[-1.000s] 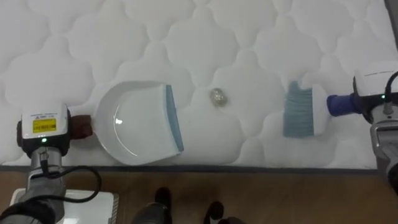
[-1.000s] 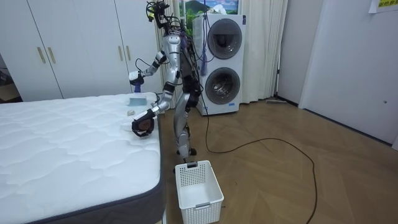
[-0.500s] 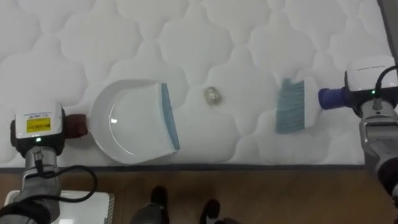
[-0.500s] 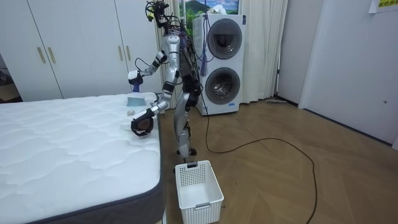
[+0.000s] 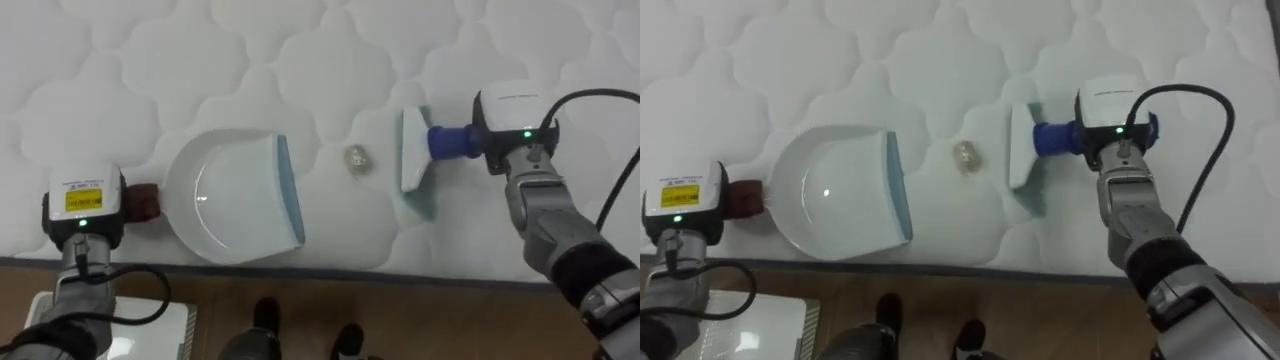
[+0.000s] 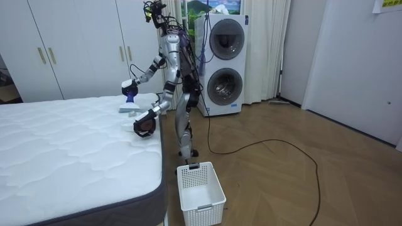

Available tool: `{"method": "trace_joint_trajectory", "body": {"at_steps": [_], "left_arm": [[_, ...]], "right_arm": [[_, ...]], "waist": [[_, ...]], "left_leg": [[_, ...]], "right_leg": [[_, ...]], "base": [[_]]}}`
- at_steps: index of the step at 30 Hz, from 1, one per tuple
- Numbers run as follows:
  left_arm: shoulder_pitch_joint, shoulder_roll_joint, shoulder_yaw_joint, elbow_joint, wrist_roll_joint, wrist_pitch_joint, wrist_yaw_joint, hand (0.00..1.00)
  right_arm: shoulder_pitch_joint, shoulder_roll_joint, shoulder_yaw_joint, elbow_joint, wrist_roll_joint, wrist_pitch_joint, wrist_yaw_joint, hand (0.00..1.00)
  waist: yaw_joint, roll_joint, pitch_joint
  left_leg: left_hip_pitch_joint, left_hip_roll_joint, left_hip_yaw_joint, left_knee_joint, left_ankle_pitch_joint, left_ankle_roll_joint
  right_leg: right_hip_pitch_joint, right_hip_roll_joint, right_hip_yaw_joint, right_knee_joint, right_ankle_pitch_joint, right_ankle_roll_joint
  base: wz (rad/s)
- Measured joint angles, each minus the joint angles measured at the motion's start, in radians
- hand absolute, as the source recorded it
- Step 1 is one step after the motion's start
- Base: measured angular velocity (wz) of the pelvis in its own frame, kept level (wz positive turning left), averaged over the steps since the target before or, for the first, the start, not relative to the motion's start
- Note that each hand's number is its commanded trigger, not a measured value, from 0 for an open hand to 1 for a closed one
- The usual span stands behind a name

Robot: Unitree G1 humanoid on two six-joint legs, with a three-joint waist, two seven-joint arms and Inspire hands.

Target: Clean bed

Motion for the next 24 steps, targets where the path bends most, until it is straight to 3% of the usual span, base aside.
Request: {"method": "trace_joint_trajectory", "body": {"at_steps": [3,15,18,24], "left_arm": [[-0.004,0.0,0.001,0.0,0.0,-0.002,0.0,1.0],[0.001,-0.016,-0.008,0.002,0.0,-0.012,0.001,1.0],[0.01,-0.02,-0.009,0.001,0.0,-0.02,0.003,1.0],[0.025,-0.034,0.009,0.001,-0.001,-0.026,0.003,1.0]], "right_arm": [[-0.012,0.024,0.002,-0.004,-0.003,-0.005,0.002,1.0],[-0.006,0.044,0.041,-0.103,0.008,-0.021,0.078,1.0],[-0.001,0.045,0.042,-0.132,0.005,-0.046,0.09,1.0],[0.037,0.05,0.042,-0.198,-0.02,-0.052,0.12,1.0]], "waist": [[0.0,0.005,-0.0007],[0.003,0.018,-0.0019],[0.003,0.025,-0.0042],[0.003,0.033,-0.0088]], "left_leg": [[0.0,0.0,0.0,-0.001,0.0,0.0],[0.001,0.0,-0.006,0.007,0.0,0.0],[0.001,-0.001,-0.008,0.007,0.0,0.0],[0.001,0.0,-0.007,0.006,0.001,0.0]], "right_leg": [[0.0,0.003,0.001,-0.002,0.0,0.0],[0.009,0.001,-0.014,-0.001,0.0,0.0],[0.01,0.0,-0.017,-0.001,0.0,0.0],[0.008,0.001,-0.016,0.001,0.0,0.0]], "base": [[0.0],[0.01],[0.01],[0.0]]}}
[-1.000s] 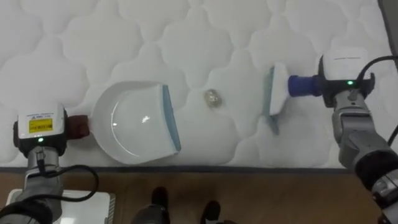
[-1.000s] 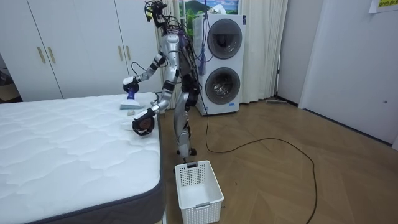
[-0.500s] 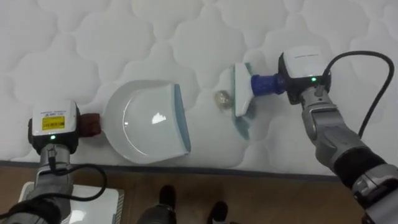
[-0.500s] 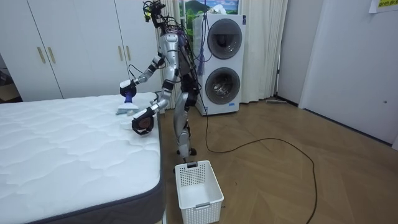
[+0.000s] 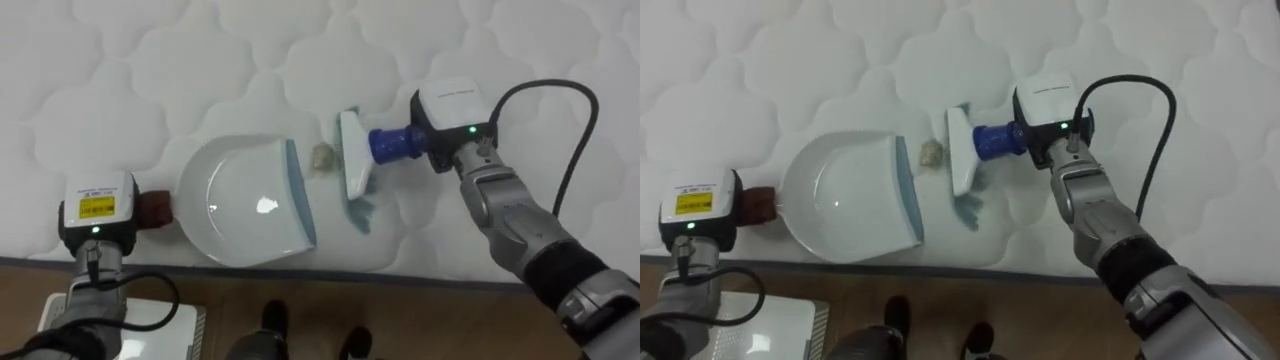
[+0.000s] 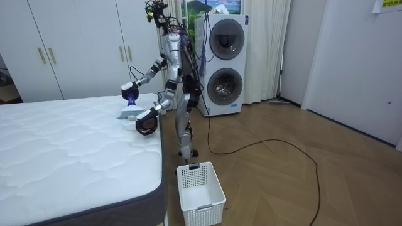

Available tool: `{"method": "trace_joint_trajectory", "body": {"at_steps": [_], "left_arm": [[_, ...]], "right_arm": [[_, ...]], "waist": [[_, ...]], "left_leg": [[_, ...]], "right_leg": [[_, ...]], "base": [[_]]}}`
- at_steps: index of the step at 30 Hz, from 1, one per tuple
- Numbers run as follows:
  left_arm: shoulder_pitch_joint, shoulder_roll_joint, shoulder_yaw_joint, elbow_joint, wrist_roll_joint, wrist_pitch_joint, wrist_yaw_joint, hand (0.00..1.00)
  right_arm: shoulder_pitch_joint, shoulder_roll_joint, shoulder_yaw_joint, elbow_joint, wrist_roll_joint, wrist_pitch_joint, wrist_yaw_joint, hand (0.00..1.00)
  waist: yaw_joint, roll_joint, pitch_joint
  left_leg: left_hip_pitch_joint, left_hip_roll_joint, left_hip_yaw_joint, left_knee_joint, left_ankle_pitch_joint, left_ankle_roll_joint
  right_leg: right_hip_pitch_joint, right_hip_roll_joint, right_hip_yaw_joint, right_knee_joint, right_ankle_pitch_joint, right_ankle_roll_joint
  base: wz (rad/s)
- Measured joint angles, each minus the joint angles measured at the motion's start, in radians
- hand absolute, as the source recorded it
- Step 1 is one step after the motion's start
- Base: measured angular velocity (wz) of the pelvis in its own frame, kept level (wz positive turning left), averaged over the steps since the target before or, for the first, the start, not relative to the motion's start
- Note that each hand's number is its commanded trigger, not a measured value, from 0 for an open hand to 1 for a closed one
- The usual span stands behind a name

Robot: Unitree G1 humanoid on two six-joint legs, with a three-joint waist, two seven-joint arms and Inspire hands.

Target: Clean bed

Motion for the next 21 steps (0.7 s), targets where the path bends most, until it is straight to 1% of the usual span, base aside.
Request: {"method": "trace_joint_trajectory", "body": {"at_steps": [6,9,12,21], "left_arm": [[0.001,0.0,0.0,-0.003,0.0,-0.003,-0.001,1.0],[0.002,0.0,0.0,-0.003,0.001,-0.003,-0.002,1.0],[0.01,0.0,-0.001,-0.003,0.001,-0.003,-0.002,1.0],[0.016,-0.002,-0.002,-0.001,0.0,-0.006,-0.003,1.0]], "right_arm": [[0.002,-0.005,0.003,-0.074,-0.024,0.0,0.058,1.0],[0.002,-0.005,0.015,-0.1,-0.039,0.0,0.077,1.0],[0.002,-0.005,0.038,-0.102,-0.045,0.0,0.079,1.0],[0.003,0.002,0.039,-0.111,-0.06,0.0,0.1,1.0]], "waist": [[-0.001,-0.001,-0.0038],[-0.002,-0.003,-0.0106],[-0.005,-0.004,-0.0227],[-0.01,-0.005,-0.0232]], "left_leg": [[0.0,-0.001,0.004,0.0,0.0,0.001],[0.0,-0.001,0.005,0.0,0.0,0.001],[0.0,-0.001,0.006,0.0,0.001,0.001],[0.013,-0.002,0.004,-0.001,0.002,0.002]], "right_leg": [[-0.006,-0.002,0.005,0.003,0.0,0.0],[-0.005,-0.003,0.005,0.003,-0.001,0.0],[-0.004,-0.003,0.003,0.003,-0.001,0.0],[0.012,-0.003,0.003,0.001,-0.001,0.0]], "base": [[-0.01],[0.0],[0.0],[0.0]]}}
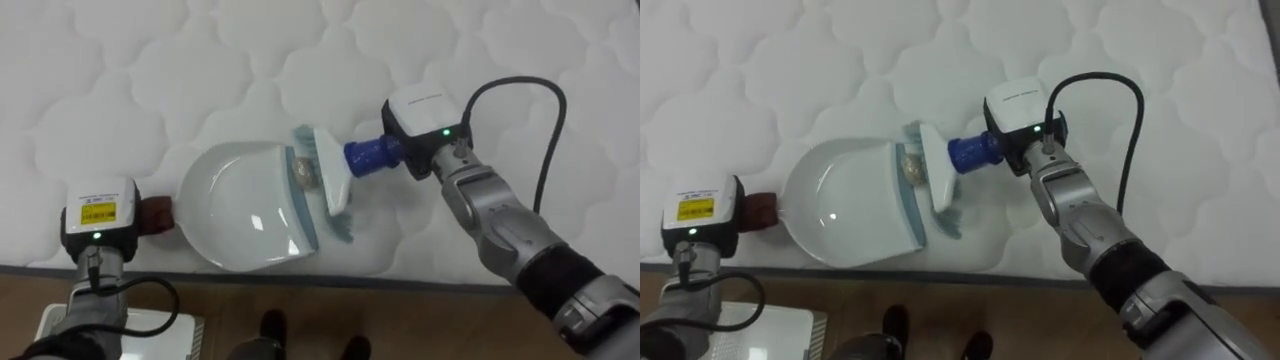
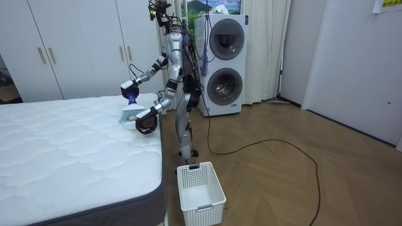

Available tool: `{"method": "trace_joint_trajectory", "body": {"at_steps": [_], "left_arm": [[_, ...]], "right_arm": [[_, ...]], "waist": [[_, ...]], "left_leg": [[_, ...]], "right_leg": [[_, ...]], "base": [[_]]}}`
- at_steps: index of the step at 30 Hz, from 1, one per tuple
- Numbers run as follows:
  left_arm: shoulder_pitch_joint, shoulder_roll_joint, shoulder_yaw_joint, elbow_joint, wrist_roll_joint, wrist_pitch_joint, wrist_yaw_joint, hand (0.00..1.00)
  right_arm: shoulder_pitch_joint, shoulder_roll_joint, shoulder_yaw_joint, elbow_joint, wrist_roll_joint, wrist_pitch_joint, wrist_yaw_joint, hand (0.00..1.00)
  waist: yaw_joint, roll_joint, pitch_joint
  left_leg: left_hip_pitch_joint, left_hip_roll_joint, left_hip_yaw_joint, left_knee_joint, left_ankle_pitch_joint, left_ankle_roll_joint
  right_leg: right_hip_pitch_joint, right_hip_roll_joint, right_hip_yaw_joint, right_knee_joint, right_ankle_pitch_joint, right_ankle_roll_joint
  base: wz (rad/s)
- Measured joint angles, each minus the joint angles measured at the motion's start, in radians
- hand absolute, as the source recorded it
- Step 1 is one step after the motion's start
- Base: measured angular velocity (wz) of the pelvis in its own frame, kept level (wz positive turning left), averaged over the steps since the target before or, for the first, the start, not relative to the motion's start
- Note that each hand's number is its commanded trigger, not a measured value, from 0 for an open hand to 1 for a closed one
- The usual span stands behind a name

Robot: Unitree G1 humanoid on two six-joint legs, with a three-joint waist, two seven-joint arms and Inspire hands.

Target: Clean bed

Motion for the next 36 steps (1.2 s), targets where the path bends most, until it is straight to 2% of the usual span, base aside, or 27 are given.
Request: {"method": "trace_joint_trajectory", "body": {"at_steps": [8,14,36], "left_arm": [[0.002,0.0,0.0,0.001,0.0,-0.011,0.0,1.0],[0.011,-0.001,0.002,0.002,0.0,-0.015,0.0,1.0],[0.022,-0.015,0.012,0.003,0.0,-0.018,0.0,1.0]], "right_arm": [[0.002,0.0,0.001,-0.038,-0.011,-0.012,0.0,1.0],[0.058,0.002,-0.003,-0.078,-0.007,-0.016,0.0,1.0],[0.061,-0.001,-0.01,-0.078,-0.006,-0.058,0.0,1.0]], "waist": [[-0.003,0.0,0.0001],[-0.004,0.0,0.0001],[-0.003,0.004,0.0011]], "left_leg": [[0.0,-0.011,-0.005,-0.007,0.001,0.002],[0.0,-0.012,-0.007,-0.008,0.001,0.002],[0.0,-0.012,-0.009,-0.005,0.001,0.002]], "right_leg": [[0.0,-0.003,0.0,-0.002,-0.002,0.003],[0.001,-0.003,0.0,-0.001,-0.002,0.004],[-0.003,-0.007,0.005,0.01,-0.008,0.005]], "base": [[0.01],[0.0],[0.0]]}}
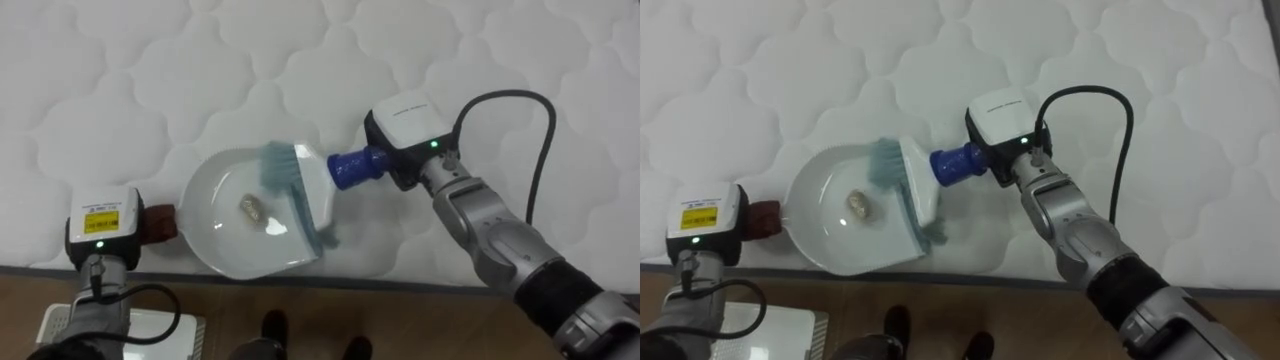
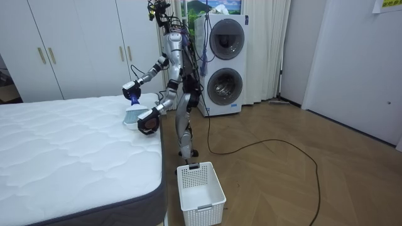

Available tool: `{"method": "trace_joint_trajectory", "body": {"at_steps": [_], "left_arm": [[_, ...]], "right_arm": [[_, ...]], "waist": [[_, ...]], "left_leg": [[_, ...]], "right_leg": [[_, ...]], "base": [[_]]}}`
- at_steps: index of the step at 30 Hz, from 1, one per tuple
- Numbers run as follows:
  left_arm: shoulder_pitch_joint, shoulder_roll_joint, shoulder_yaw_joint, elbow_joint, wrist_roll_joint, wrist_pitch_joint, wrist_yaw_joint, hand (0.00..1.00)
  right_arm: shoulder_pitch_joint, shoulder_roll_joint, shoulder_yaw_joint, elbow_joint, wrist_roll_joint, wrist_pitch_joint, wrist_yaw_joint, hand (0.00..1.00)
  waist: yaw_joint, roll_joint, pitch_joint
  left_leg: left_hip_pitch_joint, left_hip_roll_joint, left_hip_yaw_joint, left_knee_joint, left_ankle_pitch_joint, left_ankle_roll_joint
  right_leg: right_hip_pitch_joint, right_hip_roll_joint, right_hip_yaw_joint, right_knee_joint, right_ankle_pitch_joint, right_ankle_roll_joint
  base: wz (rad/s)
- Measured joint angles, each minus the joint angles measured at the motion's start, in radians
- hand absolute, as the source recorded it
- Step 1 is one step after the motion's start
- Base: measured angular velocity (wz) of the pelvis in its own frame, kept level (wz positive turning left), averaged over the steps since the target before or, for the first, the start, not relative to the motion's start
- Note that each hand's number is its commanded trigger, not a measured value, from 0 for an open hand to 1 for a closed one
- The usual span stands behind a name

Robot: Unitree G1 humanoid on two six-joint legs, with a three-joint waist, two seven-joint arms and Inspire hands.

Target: Clean bed

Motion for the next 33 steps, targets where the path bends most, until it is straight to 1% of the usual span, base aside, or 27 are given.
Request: {"method": "trace_joint_trajectory", "body": {"at_steps": [3,6,12,17,20,21,24,26,30,32,33], "left_arm": [[0.0,-0.007,0.0,0.001,0.0,0.0,0.0,1.0],[0.0,-0.009,0.001,0.001,0.0,0.0,0.0,1.0],[0.0,-0.011,0.008,0.003,0.0,-0.001,0.0,1.0],[0.0,-0.011,0.006,0.003,-0.002,-0.001,0.002,1.0],[0.0,-0.011,0.006,0.006,-0.001,-0.01,0.007,1.0],[0.0,-0.013,0.006,0.016,-0.002,-0.014,0.01,1.0],[0.01,-0.018,0.01,0.03,-0.002,-0.017,0.03,1.0],[0.01,-0.017,0.011,0.03,-0.002,-0.016,0.04,1.0],[0.009,-0.017,0.011,0.03,-0.003,-0.017,0.048,1.0],[0.009,-0.017,0.011,0.029,-0.001,-0.022,0.048,1.0],[0.009,-0.017,0.012,0.029,0.0,-0.027,0.048,1.0]], "right_arm": [[0.0,0.0,0.0,0.0,0.0,-0.01,0.0,1.0],[0.003,0.001,0.0,0.0,0.0,-0.024,0.0,1.0],[0.005,0.0,-0.001,0.0,0.001,-0.028,-0.002,1.0],[0.005,-0.008,-0.001,0.001,0.009,-0.03,-0.007,1.0],[0.009,-0.011,-0.003,0.013,0.012,-0.034,-0.029,1.0],[0.025,-0.011,-0.022,0.018,0.012,-0.043,-0.043,1.0],[0.093,-0.012,-0.069,0.018,0.015,-0.042,-0.077,1.0],[0.131,-0.016,-0.08,0.021,0.037,-0.043,-0.097,1.0],[0.155,-0.027,-0.083,0.028,0.077,-0.056,-0.126,1.0],[0.18,-0.032,-0.102,0.028,0.077,-0.068,-0.153,1.0],[0.198,-0.035,-0.114,0.028,0.076,-0.074,-0.172,1.0]], "waist": [[0.0,0.001,-0.0001],[0.0,0.001,0.0001],[0.0,0.002,0.0005],[-0.003,0.002,0.0005],[-0.007,0.002,0.0006],[-0.008,0.002,0.0005],[-0.013,0.002,0.0006],[-0.019,0.002,0.0007],[-0.028,0.012,0.0007],[-0.028,0.017,-0.0009],[-0.029,0.02,0.0]], "left_leg": [[0.0,-0.005,0.0,0.001,0.0,0.0],[0.0,-0.006,-0.001,0.001,0.0,0.0],[-0.002,-0.006,-0.002,0.001,0.0,0.0],[-0.005,-0.009,-0.007,0.002,0.0,0.0],[-0.004,-0.013,-0.013,0.002,0.0,0.0],[-0.001,-0.013,-0.013,0.003,-0.001,0.001],[0.004,-0.016,-0.015,0.003,-0.003,0.005],[0.003,-0.017,-0.016,0.002,-0.004,0.006],[0.003,-0.019,-0.016,0.001,-0.004,0.007],[0.007,-0.019,-0.017,0.0,-0.004,0.007],[0.014,-0.02,-0.017,-0.002,-0.004,0.007]], "right_leg": [[-0.008,-0.011,-0.002,0.02,-0.011,0.001],[-0.011,-0.013,-0.001,0.028,-0.016,0.0],[-0.014,-0.014,-0.003,0.031,-0.019,0.0],[-0.014,-0.025,-0.014,0.033,-0.021,-0.001],[-0.01,-0.027,-0.015,0.033,-0.022,0.002],[-0.004,-0.026,-0.015,0.03,-0.023,0.002],[0.006,-0.024,-0.019,0.025,-0.024,0.004],[0.005,-0.025,-0.024,0.025,-0.024,0.005],[0.005,-0.027,-0.024,0.025,-0.024,0.005],[0.009,-0.027,-0.024,0.026,-0.025,0.007],[0.016,-0.028,-0.024,0.025,-0.026,0.01]], "base": [[0.04],[0.0],[0.0],[0.03],[0.06],[0.06],[0.04],[0.0],[0.0],[0.02],[0.05]]}}
